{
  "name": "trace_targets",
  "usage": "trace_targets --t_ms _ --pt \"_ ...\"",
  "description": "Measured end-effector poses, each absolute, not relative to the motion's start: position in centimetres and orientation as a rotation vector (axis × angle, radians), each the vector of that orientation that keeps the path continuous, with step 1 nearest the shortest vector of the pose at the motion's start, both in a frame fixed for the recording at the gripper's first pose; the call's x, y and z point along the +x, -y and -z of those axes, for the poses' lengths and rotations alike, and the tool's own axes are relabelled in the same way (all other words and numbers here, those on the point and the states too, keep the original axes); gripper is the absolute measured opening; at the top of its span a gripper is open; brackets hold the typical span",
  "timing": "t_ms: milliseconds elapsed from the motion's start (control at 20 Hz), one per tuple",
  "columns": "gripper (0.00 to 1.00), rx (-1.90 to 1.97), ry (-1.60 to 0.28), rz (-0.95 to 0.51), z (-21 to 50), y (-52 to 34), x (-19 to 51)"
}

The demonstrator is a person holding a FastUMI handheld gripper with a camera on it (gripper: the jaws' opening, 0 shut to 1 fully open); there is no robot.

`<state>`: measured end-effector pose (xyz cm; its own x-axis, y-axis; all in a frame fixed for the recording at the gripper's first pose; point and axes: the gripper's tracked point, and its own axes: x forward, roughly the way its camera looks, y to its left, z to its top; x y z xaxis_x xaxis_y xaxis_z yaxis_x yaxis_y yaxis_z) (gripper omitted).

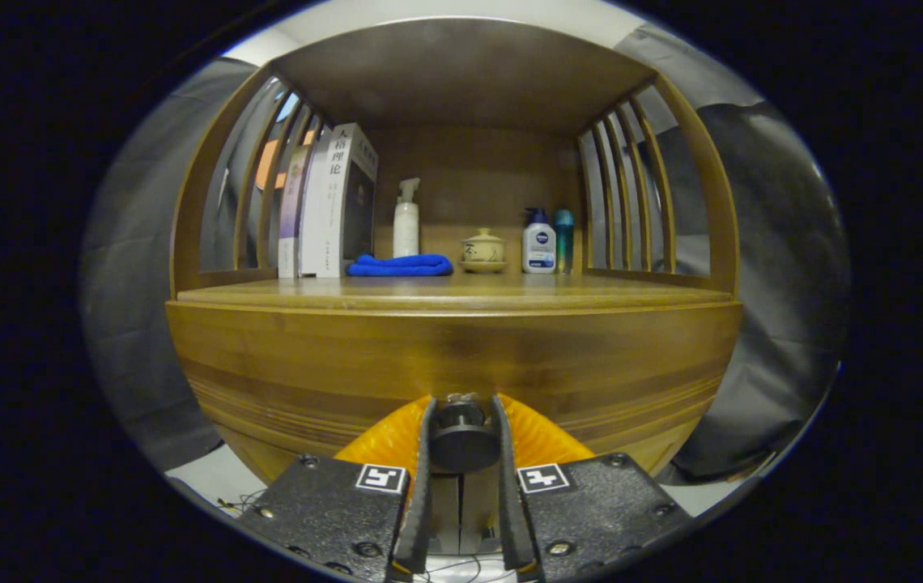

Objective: Pull open the drawer, take out the items inside it, and place them on the countertop above the cabinet.

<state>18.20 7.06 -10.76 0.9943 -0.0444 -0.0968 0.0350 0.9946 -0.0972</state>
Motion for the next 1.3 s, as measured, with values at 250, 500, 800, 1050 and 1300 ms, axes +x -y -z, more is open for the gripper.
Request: trace_targets --t_ms 250,500,800,1050,1300 --pt "0.32 -0.090 -0.113 0.039 10.7 -7.1 17.4" --pt "0.31 -0.095 -0.118 0.036 10.9 -6.8 15.7" --pt "0.31 -0.110 -0.122 0.033 11.1 -6.7 12.9" --pt "0.31 -0.107 -0.132 0.033 11.4 -6.7 10.2" --pt "0.31 -0.106 -0.140 0.029 11.5 -6.6 7.4"
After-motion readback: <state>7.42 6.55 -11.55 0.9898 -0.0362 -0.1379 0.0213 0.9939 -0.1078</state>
